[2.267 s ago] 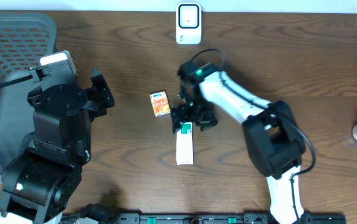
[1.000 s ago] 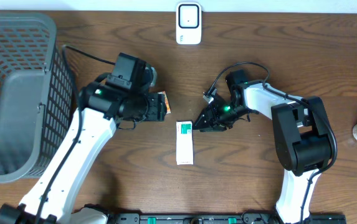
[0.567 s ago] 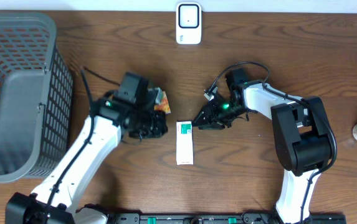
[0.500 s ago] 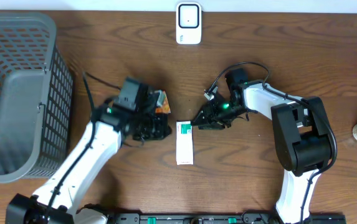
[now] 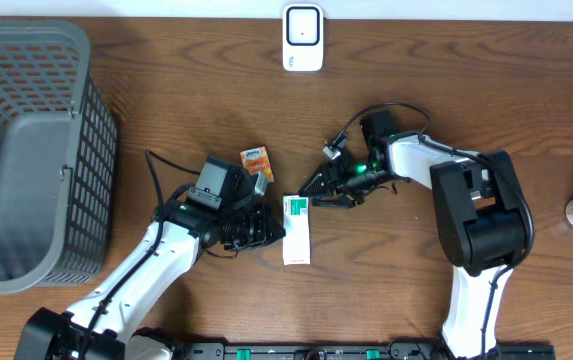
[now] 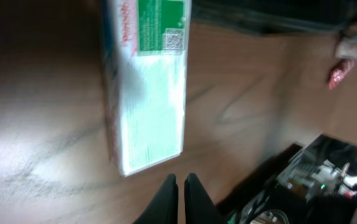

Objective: Scan the item barcode

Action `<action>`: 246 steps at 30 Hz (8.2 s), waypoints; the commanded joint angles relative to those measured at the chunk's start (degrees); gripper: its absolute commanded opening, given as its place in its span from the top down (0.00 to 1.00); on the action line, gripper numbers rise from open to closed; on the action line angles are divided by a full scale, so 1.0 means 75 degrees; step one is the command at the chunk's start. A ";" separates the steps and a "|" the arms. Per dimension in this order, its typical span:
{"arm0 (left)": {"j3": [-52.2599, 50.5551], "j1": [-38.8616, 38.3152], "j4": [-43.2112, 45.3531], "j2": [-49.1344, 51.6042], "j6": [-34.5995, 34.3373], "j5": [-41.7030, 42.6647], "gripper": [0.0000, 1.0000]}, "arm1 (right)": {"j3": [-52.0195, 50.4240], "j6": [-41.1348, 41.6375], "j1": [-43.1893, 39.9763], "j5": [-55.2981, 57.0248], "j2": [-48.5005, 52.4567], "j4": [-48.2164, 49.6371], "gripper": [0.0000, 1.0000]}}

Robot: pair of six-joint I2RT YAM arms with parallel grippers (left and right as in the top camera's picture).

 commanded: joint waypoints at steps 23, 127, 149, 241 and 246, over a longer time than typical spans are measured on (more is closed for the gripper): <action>-0.0906 -0.0213 0.1355 0.0685 -0.0912 -0.0210 0.93 | -0.0356 0.0420 0.0443 0.2940 0.1702 0.0493 0.50; -0.0898 0.0420 0.0446 0.1186 -0.0944 -0.1667 0.70 | -0.0898 0.2273 0.0825 0.5584 -0.1169 -0.0318 0.76; -0.0898 0.0396 0.1845 0.2014 -0.1256 -0.0833 0.74 | -0.0895 0.2267 0.1673 0.4095 -0.1166 0.0102 0.99; -0.0901 -0.0087 0.2416 0.3244 -0.1620 -0.1102 0.93 | -0.0895 0.0868 0.1594 0.3503 -0.1781 -0.0595 0.99; -0.0901 -0.0087 0.2416 0.3244 -0.1620 -0.1107 0.92 | -0.0895 0.0857 0.1585 0.3386 -0.1862 -0.0720 0.99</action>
